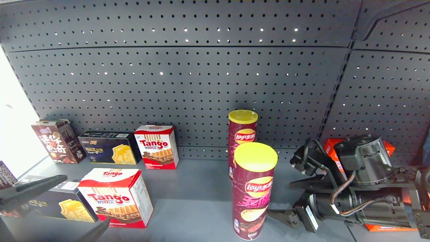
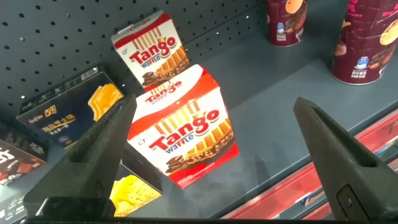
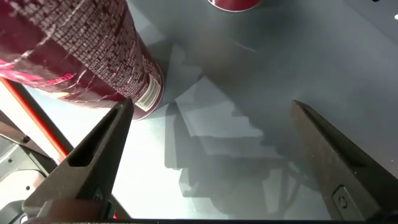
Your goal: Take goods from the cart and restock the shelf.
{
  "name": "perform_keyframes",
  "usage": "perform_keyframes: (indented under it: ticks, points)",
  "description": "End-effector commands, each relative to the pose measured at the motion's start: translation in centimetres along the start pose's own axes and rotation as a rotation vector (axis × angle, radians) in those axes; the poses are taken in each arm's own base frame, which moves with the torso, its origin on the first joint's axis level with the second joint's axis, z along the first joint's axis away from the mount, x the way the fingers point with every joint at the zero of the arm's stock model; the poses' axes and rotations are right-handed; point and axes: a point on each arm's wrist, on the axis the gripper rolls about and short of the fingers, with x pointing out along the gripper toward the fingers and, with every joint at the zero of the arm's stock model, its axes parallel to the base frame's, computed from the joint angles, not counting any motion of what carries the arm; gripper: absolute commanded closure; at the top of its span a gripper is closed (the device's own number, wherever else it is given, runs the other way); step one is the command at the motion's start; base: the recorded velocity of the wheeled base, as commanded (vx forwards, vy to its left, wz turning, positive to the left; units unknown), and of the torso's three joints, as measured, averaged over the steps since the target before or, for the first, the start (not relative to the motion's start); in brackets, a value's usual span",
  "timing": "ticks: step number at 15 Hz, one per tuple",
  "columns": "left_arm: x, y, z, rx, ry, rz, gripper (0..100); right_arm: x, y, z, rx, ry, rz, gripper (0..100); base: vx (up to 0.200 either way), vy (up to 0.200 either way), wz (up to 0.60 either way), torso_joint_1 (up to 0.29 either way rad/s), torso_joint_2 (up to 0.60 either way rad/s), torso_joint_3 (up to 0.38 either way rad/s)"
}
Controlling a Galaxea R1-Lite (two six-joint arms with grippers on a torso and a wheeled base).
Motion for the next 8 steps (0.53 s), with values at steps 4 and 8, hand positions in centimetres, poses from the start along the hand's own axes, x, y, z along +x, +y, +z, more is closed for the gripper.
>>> perform_keyframes:
  ticks: [4, 8]
  points:
    - [0.02, 0.01, -0.02, 0.000, 0.002, 0.002, 0, -0.03, 0.43, 0.00, -0.011, -0.001, 0.014, 0, 0.000, 0.000, 0.00, 0.000, 0.00, 0.000]
    - [0.02, 0.01, -0.02, 0.000, 0.002, 0.002, 0, -0.05, 0.48, -0.16, -0.012, 0.004, 0.014, 0, 0.000, 0.000, 0.00, 0.000, 0.00, 0.000]
